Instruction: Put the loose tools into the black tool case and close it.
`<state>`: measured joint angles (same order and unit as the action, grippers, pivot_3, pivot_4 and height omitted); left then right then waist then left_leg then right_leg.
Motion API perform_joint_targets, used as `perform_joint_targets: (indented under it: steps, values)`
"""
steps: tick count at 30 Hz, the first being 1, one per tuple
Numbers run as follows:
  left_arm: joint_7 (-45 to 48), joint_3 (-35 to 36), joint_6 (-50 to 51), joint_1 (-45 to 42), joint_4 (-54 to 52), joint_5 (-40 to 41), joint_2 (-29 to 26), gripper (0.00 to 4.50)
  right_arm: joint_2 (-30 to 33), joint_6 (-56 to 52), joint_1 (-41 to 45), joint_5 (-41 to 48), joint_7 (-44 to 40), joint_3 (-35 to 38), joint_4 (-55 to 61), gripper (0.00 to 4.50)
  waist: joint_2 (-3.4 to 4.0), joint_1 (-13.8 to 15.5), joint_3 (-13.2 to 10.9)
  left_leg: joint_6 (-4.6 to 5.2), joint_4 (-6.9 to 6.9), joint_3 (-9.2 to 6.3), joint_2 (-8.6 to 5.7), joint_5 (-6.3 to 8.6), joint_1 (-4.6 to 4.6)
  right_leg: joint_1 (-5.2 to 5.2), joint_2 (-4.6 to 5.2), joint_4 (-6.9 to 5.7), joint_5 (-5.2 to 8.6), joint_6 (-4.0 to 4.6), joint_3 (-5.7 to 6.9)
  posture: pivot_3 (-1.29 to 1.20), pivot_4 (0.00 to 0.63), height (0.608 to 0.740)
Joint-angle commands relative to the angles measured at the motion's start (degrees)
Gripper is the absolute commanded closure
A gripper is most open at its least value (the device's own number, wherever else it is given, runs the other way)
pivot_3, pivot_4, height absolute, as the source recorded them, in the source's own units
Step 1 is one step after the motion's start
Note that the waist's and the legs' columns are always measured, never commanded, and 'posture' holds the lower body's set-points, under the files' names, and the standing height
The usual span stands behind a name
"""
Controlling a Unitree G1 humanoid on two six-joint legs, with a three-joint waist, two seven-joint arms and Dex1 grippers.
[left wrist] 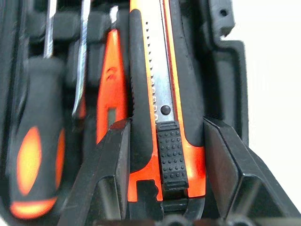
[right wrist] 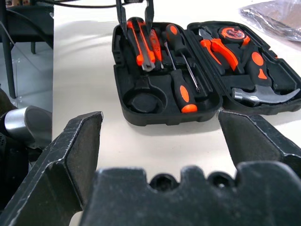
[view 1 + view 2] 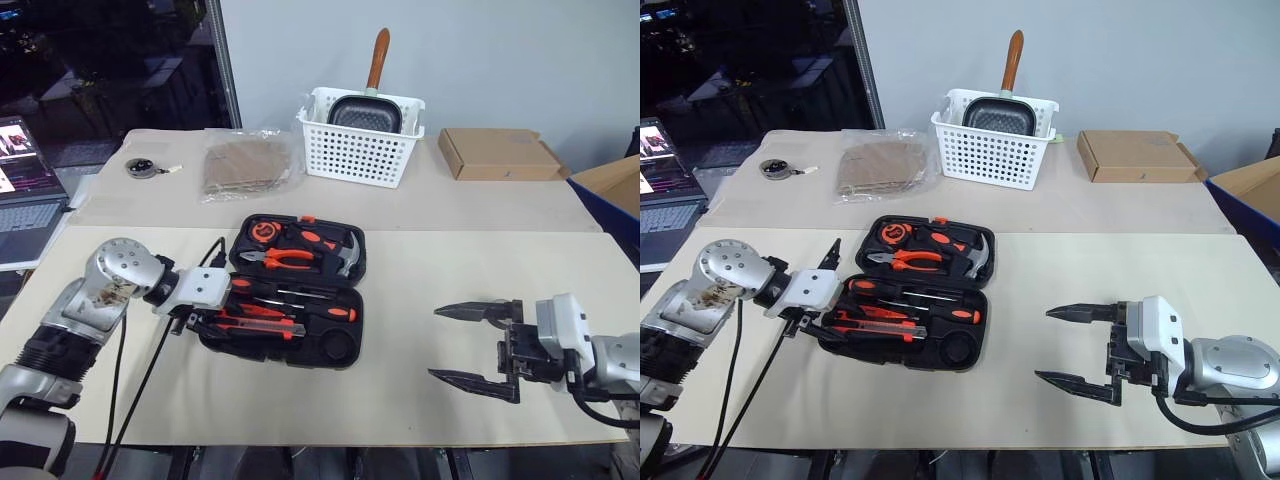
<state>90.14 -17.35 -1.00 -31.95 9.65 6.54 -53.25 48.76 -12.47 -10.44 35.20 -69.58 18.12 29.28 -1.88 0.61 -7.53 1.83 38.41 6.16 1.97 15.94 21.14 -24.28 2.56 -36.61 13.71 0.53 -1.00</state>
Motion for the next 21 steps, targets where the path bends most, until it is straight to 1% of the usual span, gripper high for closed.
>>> perform_joint_targets:
  steps: [1, 4, 8, 16, 20, 21]
  values:
    - [0.6, -0.6, -0.6, -1.2, -1.7, -0.8, 1.1, 2.72, 0.5, 0.1, 1.6, 1.4, -0.2, -0.3, 1.3, 0.0, 0.0, 0.0, 0.0, 0.0, 0.02, 0.0, 0.0, 0.0, 0.0, 0.01, 0.0, -0.02, 0.0, 0.0, 0.0, 0.0, 0.15, 0.74]
    - [0.6, -1.1, -1.3, -1.1, -1.8, -1.9, 1.7, 2.72, 0.3, -0.1, 2.8, 2.0, -0.2, -0.8, 1.4, 0.0, 0.0, 0.0, 0.0, 0.0, 0.09, -0.01, 0.0, 0.0, -0.02, 0.03, -0.02, -0.08, 0.0, -0.01, 0.0, 0.0, 0.15, 0.74]
    - [0.1, -1.2, 0.6, 0.2, -4.0, -2.7, 1.4, 2.72, -0.3, -2.1, 5.1, 5.0, 1.1, -1.3, 2.5, 0.0, 0.02, 0.0, 0.0, 0.0, 0.14, -0.05, 0.01, 0.0, -0.04, 0.05, -0.02, -0.13, 0.0, 0.0, 0.01, 0.0, 0.15, 0.74]
    - [-0.6, -1.3, 3.7, 0.7, -5.9, -4.0, 0.9, 2.72, -0.2, -2.2, 5.8, 4.7, 1.3, -2.4, 2.4, 0.0, 0.03, 0.1, 0.0, 0.11, 0.2, -0.07, 0.0, 0.06, 0.02, 0.06, 0.01, -0.07, 0.02, -0.06, 0.02, 0.0, 0.15, 0.74]
    - [-0.3, -0.6, 6.5, 0.7, -7.1, -3.3, 0.4, 2.72, 0.0, -2.0, 6.2, 4.7, 1.0, -2.6, 2.0, 0.0, 0.03, 0.0, 0.0, 0.13, 0.26, -0.07, 0.01, 0.08, 0.02, 0.06, 0.0, -0.1, 0.03, -0.07, 0.02, 0.0, 0.15, 0.74]
    - [0.0, -0.3, 7.6, 0.9, -7.9, -2.5, 0.3, 2.22, -0.1, -1.9, 6.4, 4.7, 1.0, -2.7, 1.9, 0.0, 0.03, 0.0, 0.0, 0.13, 0.28, -0.07, 0.01, 0.08, 0.01, 0.07, -0.01, -0.12, 0.03, -0.06, 0.02, 0.0, 0.15, 0.74]
